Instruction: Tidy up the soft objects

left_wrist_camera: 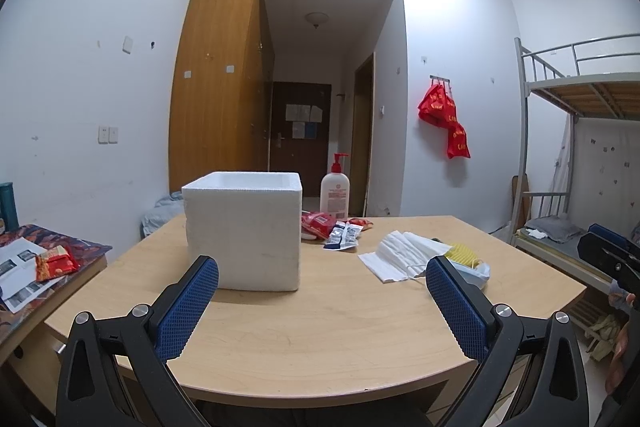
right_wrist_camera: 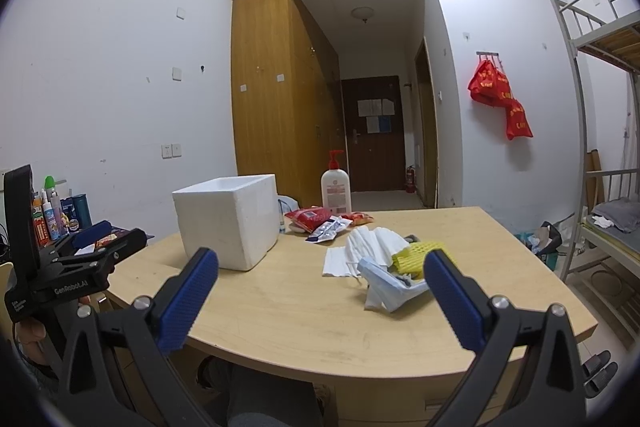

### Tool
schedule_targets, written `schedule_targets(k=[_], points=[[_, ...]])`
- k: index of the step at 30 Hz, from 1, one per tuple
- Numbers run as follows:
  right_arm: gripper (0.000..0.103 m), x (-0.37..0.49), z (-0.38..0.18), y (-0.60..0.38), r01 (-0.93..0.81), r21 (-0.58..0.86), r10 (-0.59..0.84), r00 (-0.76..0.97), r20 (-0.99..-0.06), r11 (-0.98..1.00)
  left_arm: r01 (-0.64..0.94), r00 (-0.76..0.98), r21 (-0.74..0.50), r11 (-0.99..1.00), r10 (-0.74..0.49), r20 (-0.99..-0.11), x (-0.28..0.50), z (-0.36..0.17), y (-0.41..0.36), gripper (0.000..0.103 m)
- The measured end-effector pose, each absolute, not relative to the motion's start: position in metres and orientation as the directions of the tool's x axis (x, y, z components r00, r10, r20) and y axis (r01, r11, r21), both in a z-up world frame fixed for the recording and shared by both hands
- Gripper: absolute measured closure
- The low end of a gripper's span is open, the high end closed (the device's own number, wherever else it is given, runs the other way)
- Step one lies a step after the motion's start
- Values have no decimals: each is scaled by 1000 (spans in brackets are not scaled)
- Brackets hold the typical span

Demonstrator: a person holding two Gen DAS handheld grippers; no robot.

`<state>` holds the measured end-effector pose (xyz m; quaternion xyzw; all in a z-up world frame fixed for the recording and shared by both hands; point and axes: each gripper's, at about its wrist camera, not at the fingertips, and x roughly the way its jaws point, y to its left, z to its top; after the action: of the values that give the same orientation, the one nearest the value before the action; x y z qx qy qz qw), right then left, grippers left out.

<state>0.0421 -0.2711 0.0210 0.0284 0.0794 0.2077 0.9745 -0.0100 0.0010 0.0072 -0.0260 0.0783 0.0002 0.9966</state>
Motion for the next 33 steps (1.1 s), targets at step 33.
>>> schedule_targets(k=[33], points=[[0,74,25,-277,-382,113,397,899,-182,917,-4,978,-67,998,-10,-207,17,9,0,0]])
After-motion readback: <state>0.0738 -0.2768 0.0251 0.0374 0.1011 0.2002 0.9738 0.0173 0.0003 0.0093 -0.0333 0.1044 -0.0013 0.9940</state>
